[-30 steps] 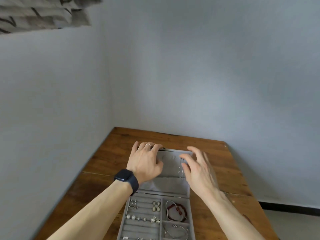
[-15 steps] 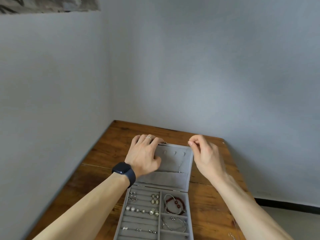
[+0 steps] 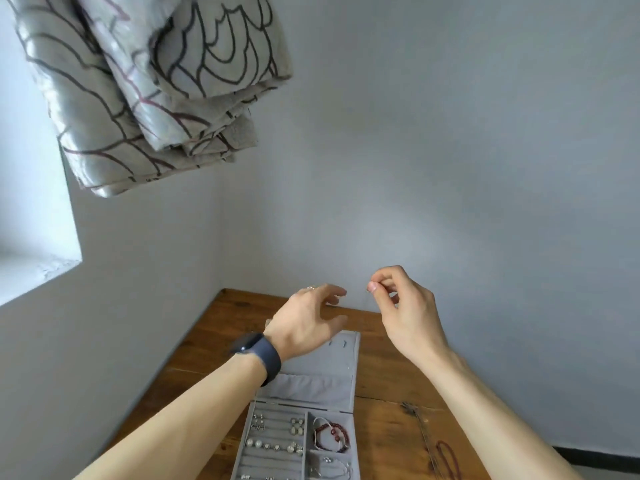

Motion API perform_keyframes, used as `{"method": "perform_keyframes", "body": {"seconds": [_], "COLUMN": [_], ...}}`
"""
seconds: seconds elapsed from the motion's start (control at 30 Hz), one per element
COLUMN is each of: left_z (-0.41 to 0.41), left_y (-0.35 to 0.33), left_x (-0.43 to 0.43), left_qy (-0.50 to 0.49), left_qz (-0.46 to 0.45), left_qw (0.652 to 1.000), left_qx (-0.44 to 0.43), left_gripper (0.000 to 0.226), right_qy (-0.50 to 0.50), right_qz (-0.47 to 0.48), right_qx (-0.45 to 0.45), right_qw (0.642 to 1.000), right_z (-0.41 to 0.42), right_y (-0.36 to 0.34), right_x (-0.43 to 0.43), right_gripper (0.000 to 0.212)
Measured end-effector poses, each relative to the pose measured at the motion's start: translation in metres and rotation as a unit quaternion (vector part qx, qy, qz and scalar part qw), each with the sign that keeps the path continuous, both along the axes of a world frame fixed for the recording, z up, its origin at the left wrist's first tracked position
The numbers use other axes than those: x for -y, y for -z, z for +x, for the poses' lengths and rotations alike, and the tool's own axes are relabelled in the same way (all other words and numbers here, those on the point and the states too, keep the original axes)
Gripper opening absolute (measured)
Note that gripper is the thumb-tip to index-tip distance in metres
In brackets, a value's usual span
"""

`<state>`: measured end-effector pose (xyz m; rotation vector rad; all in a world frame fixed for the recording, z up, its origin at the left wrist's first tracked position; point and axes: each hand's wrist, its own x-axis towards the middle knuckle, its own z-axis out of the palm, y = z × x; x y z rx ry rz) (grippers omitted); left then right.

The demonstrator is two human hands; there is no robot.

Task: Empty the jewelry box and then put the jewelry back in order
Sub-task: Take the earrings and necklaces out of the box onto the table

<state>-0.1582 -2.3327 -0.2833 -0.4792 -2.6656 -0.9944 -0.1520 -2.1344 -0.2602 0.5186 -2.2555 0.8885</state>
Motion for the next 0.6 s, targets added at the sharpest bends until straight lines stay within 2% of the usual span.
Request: {"method": "perform_keyframes", "body": {"seconds": [0.1,0.33,0.47,0.6], "left_z": [0.020,0.078,0.114,0.153], "left_y": [-0.033,-0.066,-0.055,-0.033], "left_x": [-0.008,-0.003,0.004,0.015], "left_qy": [0.033,0.069,0.076,0.117], "left_qz": [0.050,0.083,0.088,0.092], "left_qw": [0.998,0.994,0.993,0.987], "left_qx": [0.003,-0.027,0.005,0.068], "left_gripper": [0.044,0.032,0.024,0.020], "right_qy": [-0.020,-0.066,-0.071,-0.140], "right_qz": [0.010,0.048,0.032,-0.022], "right_qx": [-0.001,0.042,0.097,0.145], "right_qw": [1.000,0.996,0.992,0.979], "right_z": [0.022,0.080,0.117,0.156], "right_y": [-0.021,-0.047,-0.035,-0.012], "right_x": [0.001,0.001,0.001,0.006], "right_gripper": [0.016,0.009,0.004,0.007]}}
